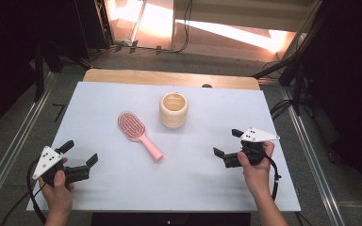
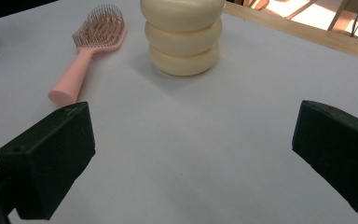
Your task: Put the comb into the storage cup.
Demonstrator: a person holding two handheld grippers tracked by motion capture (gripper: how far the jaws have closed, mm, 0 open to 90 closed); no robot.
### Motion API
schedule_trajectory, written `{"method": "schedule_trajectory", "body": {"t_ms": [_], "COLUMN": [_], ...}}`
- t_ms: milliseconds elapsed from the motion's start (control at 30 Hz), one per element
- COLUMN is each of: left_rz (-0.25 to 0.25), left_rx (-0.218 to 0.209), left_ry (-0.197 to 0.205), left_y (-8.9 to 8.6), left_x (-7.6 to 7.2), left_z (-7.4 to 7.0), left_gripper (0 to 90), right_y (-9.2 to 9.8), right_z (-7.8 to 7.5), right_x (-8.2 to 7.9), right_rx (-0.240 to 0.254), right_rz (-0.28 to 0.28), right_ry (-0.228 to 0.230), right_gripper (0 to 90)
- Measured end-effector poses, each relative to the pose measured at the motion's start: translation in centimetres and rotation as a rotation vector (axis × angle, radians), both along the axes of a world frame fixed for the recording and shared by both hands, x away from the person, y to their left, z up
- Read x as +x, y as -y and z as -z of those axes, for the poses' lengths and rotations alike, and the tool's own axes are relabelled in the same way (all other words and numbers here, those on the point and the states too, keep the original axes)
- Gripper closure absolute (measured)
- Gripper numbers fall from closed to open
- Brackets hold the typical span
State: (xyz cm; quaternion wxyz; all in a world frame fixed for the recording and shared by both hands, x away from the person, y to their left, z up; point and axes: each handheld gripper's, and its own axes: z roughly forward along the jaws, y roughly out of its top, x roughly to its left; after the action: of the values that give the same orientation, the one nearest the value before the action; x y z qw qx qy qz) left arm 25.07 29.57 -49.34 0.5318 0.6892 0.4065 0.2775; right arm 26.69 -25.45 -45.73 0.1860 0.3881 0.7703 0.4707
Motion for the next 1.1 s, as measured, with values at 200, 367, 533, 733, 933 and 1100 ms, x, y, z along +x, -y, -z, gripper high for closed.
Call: {"method": "schedule_trajectory", "body": {"t_ms": [200, 367, 533, 733, 933, 1100], "left_rz": [0.004, 0.006, 0.009, 0.010, 0.013, 0.014], "left_rx": [0.001, 0.003, 0.003, 0.003, 0.001, 0.002], "left_ry": [0.000, 0.000, 0.000, -0.001, -0.001, -0.002], "left_y": [0.0, 0.0, 0.0, 0.0, 0.0, 0.0], "left_x": [0.0, 0.0, 0.0, 0.0, 0.0, 0.0], "left_z": [0.0, 0.0, 0.0, 0.0, 0.0, 0.0], "left_gripper": [0.0, 0.0, 0.0, 0.0, 0.0, 0.0], "right_y": [-1.2, -2.4, -3.7, -5.7, -7.3, -8.8], "right_z": [-0.8, -1.5, -2.0, -2.6, -3.4, -3.9], "right_x": [0.8, 1.5, 2.0, 2.9, 3.6, 4.1], "right_rx": [-0.011, -0.030, -0.052, -0.079, -0.101, -0.132], "right_rz": [-0.025, -0.049, -0.075, -0.110, -0.147, -0.177], "right_ry": [-0.006, -0.013, -0.022, -0.038, -0.040, -0.042], "right_gripper": [0.0, 0.0, 0.0, 0.0, 0.0, 0.0]}}
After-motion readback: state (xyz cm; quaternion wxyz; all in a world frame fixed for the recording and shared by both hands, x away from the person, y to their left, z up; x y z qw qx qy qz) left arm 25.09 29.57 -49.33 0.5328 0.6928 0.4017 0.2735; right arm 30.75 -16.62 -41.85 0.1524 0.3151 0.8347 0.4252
